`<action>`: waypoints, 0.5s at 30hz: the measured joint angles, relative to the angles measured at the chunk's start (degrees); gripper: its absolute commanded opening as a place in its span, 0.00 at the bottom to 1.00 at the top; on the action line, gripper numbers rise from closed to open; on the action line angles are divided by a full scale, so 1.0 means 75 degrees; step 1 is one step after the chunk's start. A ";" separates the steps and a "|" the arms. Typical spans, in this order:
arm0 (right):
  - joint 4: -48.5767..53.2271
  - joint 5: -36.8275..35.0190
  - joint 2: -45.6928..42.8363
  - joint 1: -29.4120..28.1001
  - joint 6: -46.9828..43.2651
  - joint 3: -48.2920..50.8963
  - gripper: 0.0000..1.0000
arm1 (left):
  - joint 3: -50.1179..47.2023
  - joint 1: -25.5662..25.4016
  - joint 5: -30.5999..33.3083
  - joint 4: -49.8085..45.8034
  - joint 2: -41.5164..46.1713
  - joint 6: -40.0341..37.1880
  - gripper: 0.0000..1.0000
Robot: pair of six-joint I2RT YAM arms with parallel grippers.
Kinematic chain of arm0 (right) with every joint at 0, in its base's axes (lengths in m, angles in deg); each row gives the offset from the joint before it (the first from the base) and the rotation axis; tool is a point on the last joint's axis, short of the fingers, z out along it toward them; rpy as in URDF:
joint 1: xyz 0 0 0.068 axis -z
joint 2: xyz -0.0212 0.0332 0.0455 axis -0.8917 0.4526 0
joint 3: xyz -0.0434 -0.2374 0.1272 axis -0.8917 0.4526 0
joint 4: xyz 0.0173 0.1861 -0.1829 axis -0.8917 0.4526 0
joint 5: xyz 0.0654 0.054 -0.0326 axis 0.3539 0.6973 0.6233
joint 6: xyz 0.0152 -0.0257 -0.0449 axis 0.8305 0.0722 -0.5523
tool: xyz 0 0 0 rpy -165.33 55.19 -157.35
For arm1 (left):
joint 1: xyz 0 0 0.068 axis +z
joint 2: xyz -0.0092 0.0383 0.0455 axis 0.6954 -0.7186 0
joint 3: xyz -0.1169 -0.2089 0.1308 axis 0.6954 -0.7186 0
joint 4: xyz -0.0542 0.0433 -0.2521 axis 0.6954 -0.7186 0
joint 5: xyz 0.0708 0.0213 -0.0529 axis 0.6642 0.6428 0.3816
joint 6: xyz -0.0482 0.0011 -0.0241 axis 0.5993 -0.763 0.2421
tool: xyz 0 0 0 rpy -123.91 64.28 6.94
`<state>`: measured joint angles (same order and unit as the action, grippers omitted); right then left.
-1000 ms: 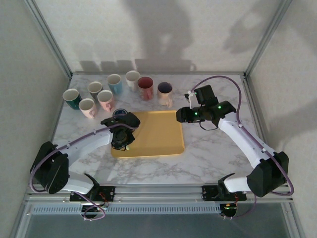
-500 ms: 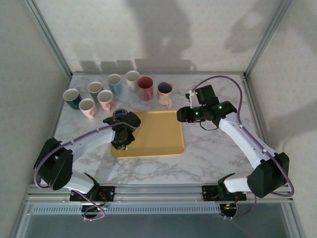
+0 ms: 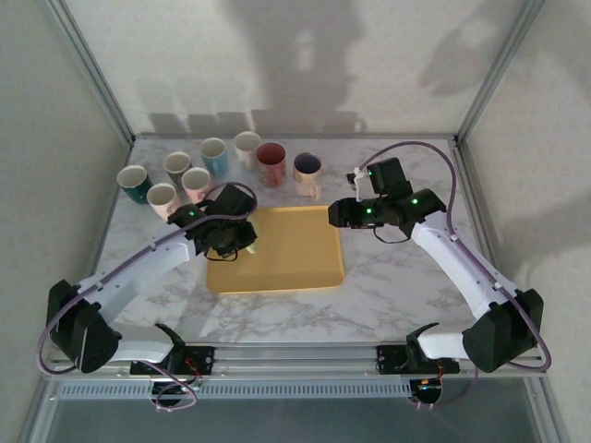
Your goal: Turn the mug right side up
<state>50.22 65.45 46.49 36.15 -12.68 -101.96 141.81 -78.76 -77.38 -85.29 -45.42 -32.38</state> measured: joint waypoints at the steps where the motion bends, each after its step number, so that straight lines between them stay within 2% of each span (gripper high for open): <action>1: -0.0006 0.0117 -0.0047 0.0041 0.0050 0.0000 0.50 | 0.0067 0.0006 -0.0137 0.0114 0.0114 -0.0023 0.00; 8: -0.0274 0.1204 -0.0192 0.0332 0.0664 -0.0006 0.51 | 0.0096 0.0216 -0.1125 0.1341 0.0930 -0.0102 0.00; 15: -0.0941 0.2215 -0.0227 0.0408 0.1547 -0.0009 0.53 | -0.1052 0.0583 -0.1955 0.3605 0.2162 -0.0023 0.00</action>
<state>43.16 82.06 44.79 39.21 -1.08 -102.02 133.92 -74.39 -92.05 -58.25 -29.20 -32.55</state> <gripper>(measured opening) 0.529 0.168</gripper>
